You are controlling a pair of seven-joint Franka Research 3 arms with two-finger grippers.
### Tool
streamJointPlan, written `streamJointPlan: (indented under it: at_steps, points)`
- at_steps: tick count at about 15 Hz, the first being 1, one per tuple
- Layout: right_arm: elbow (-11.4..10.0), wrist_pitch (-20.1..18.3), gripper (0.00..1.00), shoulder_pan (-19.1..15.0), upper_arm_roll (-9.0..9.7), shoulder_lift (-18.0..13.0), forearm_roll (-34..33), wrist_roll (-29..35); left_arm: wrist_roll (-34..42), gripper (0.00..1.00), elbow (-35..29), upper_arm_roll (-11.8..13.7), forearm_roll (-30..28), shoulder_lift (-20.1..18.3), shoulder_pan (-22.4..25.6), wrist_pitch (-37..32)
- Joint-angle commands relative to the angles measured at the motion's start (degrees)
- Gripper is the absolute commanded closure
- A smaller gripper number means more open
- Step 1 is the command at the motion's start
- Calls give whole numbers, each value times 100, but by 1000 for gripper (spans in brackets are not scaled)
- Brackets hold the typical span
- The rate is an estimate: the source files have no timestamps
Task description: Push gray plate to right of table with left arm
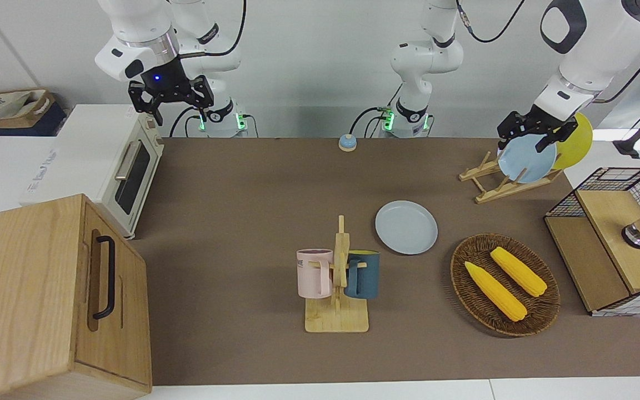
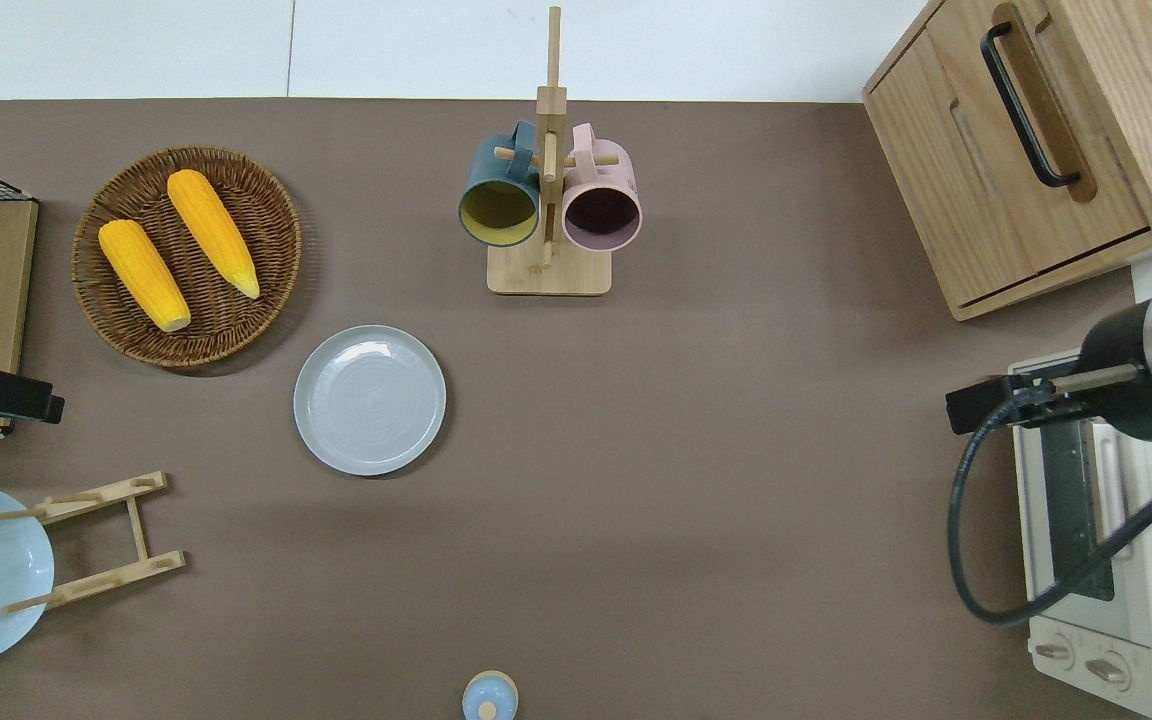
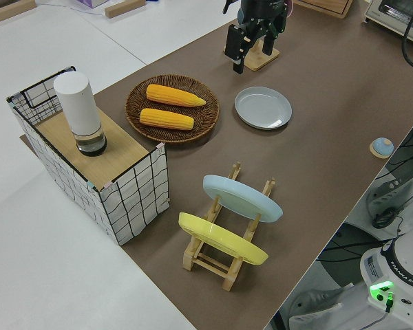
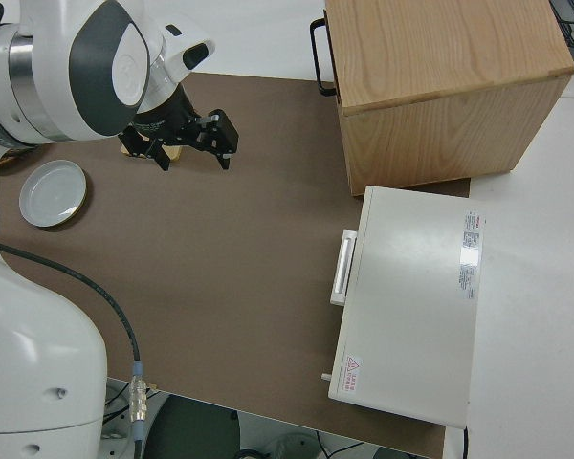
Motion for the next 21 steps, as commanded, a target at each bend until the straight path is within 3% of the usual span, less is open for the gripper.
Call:
streamJointPlan:
  at_steps: [1, 15, 21]
  points:
    - [22, -69, 17, -116, 85, -36, 59, -1, 2, 0, -35, 20, 191, -18, 23, 5]
    - [22, -69, 17, -116, 76, -36, 59, 8, -719, 0, -105, -102, 245, 0, 5, -74]
    - [22, -69, 17, -116, 85, -36, 59, -1, -1045, 0, -815, -173, -132, -26, -127, 460]
